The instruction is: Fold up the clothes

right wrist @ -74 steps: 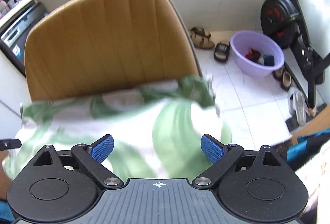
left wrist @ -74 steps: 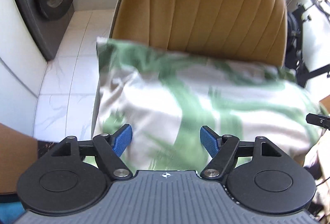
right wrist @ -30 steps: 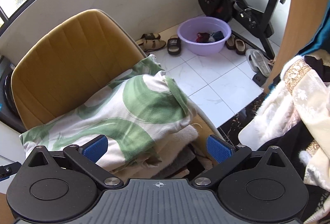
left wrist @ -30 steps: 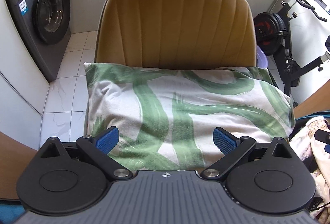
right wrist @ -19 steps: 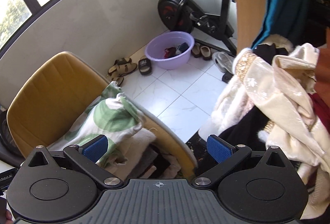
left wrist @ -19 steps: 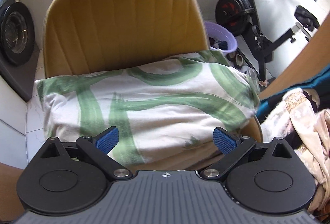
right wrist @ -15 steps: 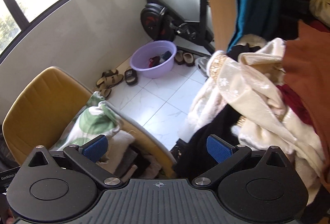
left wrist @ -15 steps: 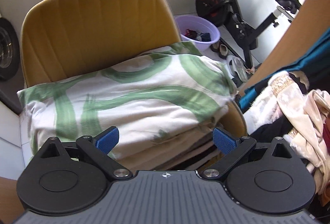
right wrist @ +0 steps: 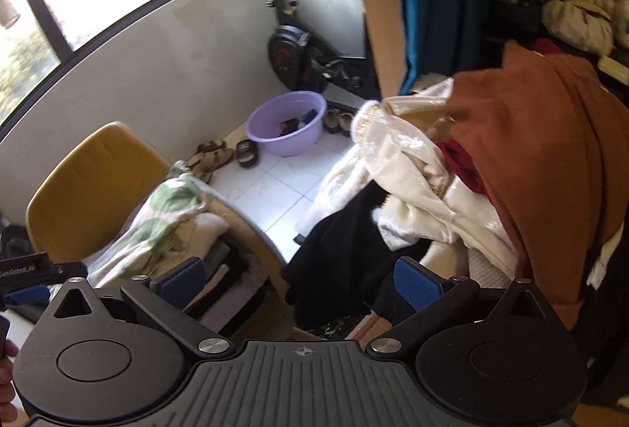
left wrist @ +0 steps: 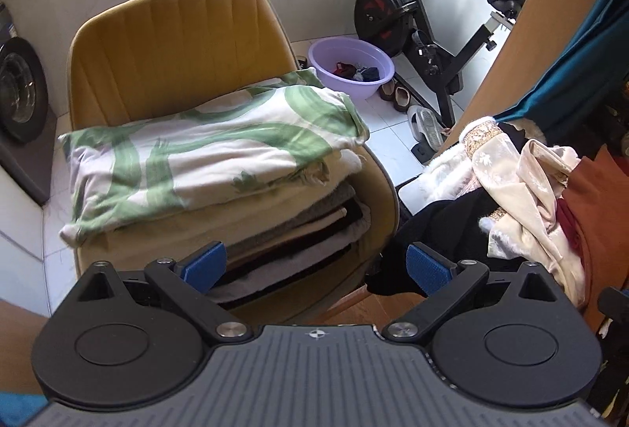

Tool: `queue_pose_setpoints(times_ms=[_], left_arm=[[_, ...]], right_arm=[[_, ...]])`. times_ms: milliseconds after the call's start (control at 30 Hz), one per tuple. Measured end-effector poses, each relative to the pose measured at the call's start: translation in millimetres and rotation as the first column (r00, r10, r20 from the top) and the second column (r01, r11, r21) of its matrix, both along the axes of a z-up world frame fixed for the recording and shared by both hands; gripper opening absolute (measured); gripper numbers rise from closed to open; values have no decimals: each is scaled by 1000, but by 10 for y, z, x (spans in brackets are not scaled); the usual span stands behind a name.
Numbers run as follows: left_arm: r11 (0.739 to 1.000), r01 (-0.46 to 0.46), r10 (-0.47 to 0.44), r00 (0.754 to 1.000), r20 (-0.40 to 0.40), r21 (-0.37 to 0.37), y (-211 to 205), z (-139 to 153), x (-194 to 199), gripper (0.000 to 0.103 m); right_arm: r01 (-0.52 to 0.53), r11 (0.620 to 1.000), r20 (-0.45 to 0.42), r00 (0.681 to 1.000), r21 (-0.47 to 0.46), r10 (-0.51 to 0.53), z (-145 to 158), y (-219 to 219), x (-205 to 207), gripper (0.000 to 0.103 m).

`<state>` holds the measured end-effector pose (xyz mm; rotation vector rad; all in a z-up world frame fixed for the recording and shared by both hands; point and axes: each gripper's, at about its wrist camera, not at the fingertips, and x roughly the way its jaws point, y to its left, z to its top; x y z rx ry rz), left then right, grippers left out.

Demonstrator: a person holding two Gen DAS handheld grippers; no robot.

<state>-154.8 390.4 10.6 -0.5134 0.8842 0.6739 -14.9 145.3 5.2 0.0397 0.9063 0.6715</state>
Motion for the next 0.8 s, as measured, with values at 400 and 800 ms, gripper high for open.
queue_pose_setpoints(times_ms=[400,800], left_arm=[[961,-272,272,962,10,54,-401,291,-1208,101],[905,-417,423,903,-76,82,-1094,345,-1323,101]], right_arm=[[-409,912,122,904,-30,410,804,557,-736,102],[-539,840,118,832,-55,542,757,423,-956,102]])
